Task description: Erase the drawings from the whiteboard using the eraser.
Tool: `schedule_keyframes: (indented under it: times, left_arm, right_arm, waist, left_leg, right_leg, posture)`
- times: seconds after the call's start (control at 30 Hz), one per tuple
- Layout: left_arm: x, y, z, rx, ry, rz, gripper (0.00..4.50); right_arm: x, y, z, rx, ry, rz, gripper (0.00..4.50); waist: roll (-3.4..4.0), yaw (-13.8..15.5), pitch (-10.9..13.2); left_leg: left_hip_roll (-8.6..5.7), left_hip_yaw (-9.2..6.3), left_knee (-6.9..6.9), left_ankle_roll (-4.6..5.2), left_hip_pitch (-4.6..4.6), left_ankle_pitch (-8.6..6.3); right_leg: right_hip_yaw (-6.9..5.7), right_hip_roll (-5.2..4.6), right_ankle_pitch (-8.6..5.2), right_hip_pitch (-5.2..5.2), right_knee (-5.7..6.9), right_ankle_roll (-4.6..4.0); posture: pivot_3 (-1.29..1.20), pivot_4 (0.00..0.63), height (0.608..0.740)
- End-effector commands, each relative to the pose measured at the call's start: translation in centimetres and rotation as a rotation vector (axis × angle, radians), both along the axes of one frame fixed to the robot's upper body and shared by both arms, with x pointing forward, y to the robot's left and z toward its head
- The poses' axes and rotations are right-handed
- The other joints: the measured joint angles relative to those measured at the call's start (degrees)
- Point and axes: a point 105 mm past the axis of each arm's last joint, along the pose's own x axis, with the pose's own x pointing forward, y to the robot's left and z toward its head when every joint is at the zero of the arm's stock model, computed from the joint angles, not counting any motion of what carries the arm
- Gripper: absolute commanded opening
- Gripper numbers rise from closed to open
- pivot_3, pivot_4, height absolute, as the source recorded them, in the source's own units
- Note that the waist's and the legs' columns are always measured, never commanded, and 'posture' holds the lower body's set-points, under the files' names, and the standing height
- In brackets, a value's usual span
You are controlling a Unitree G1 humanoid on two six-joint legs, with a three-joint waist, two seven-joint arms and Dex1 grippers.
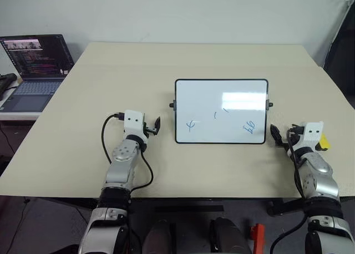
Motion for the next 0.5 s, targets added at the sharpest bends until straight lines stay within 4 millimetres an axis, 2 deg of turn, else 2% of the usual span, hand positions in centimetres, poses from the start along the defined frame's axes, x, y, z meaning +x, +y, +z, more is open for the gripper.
schedule_keyframes:
  times: [0.03, 0.2, 0.37, 0.5]
  left_arm:
    - [0.0, -0.1, 1.8, 0.003, -0.059, -0.008, 4.5]
    - [0.5, -0.3, 2.0, -0.03, -0.063, 0.009, 4.5]
    - [0.1, -0.5, 3.0, 0.012, -0.092, -0.115, 4.5]
    - [-1.0, -0.6, 4.5, 0.017, -0.115, -0.281, 4.5]
  right_arm:
    - [0.8, 0.3, 1.2, -0.014, -0.035, 0.016, 4.45]
    - [1.7, 0.5, 2.1, -0.03, -0.048, 0.032, 4.45]
    - [1.7, 0.2, 3.6, -0.078, -0.067, 0.065, 4.45]
    - [1.3, -2.2, 5.5, -0.104, -0.074, 0.027, 4.45]
  waist:
    - [0.0, 0.06, 0.0]
    - [0.0, 0.07, 0.0]
    - [0.0, 0.03, 0.0]
    - [0.0, 0.05, 0.0]
  left_leg:
    - [0.0, -0.01, 0.01, 0.0, 0.0, 0.0]
    - [0.0, -0.04, 0.05, 0.0, 0.02, 0.0]
    - [0.0, -0.04, 0.02, 0.0, 0.01, 0.0]
    - [0.0, -0.04, -0.01, 0.0, 0.0, 0.0]
  right_leg:
    - [-0.01, 0.0, 0.0, 0.01, 0.0, -0.01]
    - [-0.06, 0.0, 0.04, 0.05, 0.01, -0.03]
    - [-0.07, 0.0, 0.03, 0.05, -0.01, -0.03]
    - [-0.07, 0.0, 0.03, 0.02, -0.01, -0.04]
  posture:
    - [0.0, 0.15, 0.74]
    - [0.0, 0.15, 0.74]
    - [0.0, 0.15, 0.74]
    - [0.0, 0.15, 0.74]
